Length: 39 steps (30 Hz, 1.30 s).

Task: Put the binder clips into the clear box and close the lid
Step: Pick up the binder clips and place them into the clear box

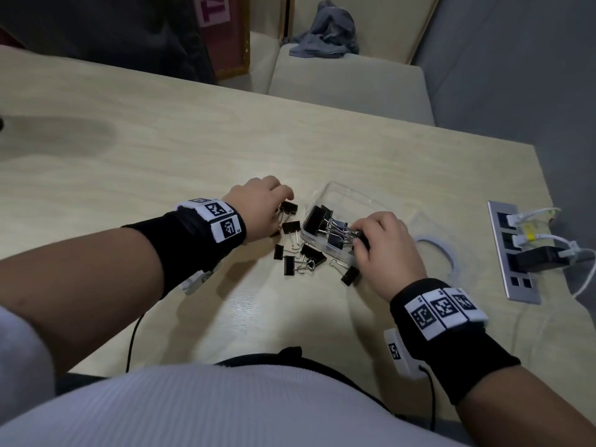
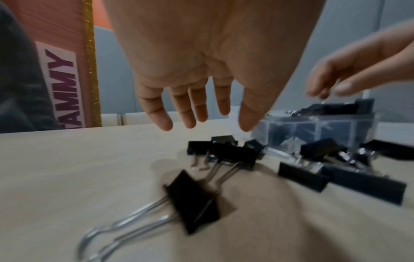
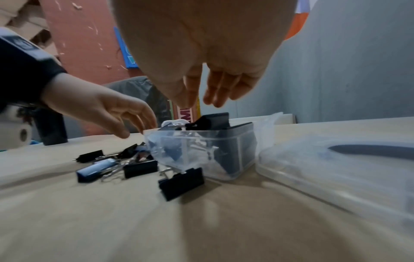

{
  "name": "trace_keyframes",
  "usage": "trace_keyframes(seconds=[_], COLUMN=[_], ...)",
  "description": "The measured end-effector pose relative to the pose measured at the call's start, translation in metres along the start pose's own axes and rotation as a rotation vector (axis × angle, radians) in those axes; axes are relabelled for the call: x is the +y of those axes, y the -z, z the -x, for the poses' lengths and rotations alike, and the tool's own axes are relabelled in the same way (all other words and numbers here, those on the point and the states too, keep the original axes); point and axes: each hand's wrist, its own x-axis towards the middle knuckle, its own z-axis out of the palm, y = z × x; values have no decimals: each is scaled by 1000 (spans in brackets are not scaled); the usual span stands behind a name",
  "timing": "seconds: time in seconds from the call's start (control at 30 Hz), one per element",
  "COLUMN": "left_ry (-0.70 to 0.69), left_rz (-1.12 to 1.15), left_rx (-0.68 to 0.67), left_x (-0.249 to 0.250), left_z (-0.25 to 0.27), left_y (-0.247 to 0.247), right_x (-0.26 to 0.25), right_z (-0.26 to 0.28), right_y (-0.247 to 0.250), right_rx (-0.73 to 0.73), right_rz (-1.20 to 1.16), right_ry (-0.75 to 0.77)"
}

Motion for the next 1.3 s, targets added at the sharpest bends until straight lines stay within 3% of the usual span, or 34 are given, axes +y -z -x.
trace_keyframes(seconds=[0.07, 0.13, 0.23, 0.3, 0.47, 0.67, 0.9, 1.03, 1.13, 1.3], left_ry=[-15, -36, -38, -27, 2, 25, -5, 23, 45, 61], left_rz=[-67, -100, -109, -112, -78, 18, 38, 165, 345, 711], left_rx=[-97, -157, -156, -171, -262, -281, -173, -42, 75, 21], left_x=[-8, -12, -11, -9, -9, -9, -5, 2, 14, 40], left_z=[3, 6, 8, 9, 12, 11, -2, -14, -24, -37], left_y=[-5, -12, -14, -14, -15, -8, 18, 40, 49, 45], right_x=[-9, -19, -27, -29, -32, -27, -23, -25, -33, -39], right_z=[6, 13, 16, 16, 19, 20, 16, 18, 21, 25], right_y=[-4, -12, -28, -38, -52, -52, -35, -31, -35, -40], right_rx=[-45, -189, -385, -437, -462, -413, -430, -413, -492, -509], right_rz=[-60, -34, 44, 113, 208, 178, 190, 132, 164, 199], right_ry=[118, 206, 235, 229, 202, 160, 144, 210, 259, 206])
